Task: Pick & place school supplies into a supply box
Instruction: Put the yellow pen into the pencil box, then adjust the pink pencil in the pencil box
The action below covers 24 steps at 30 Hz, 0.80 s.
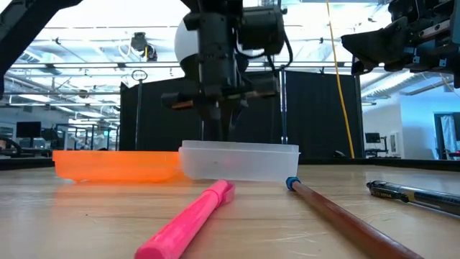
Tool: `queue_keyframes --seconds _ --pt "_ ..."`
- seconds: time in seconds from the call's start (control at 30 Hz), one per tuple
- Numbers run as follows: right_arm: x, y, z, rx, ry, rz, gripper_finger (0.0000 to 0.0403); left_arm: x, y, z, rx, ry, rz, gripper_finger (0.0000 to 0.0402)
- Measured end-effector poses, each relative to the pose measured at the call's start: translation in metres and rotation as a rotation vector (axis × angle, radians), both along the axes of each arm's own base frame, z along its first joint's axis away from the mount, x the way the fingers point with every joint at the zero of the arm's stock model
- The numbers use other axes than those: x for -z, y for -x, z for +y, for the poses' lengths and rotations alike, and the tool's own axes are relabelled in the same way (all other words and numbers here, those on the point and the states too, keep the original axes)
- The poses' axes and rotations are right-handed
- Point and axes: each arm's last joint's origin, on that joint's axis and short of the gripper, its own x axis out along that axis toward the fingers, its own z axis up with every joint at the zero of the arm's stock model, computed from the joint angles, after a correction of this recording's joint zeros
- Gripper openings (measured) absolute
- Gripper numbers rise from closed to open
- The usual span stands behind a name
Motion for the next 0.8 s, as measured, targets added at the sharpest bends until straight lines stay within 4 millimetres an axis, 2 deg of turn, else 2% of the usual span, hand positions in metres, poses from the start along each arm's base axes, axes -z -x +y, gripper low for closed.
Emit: queue_keyframes --seconds 0.27,0.5,0.67,0.8 --pt "0.0 0.0 0.0 0.0 0.0 0.001 0.0 0.013 -0.002 0.002 0.036 0.032 0.032 0.0039" --pt "0.001 0.0 0.0 0.0 0.001 0.008 0.0 0.012 -0.002 -0.004 0.057 0.014 0.03 0.0104" --pt "0.001 0.0 0.0 -0.001 -0.003 0.009 0.0 -0.006 0.001 -0.006 0.084 -0.005 -0.012 0.0139" --pt "0.002 0.0 0.0 -0.002 -0.008 0.02 0.0 -0.04 0.009 -0.007 0.091 -0.102 -0.099 0.0148"
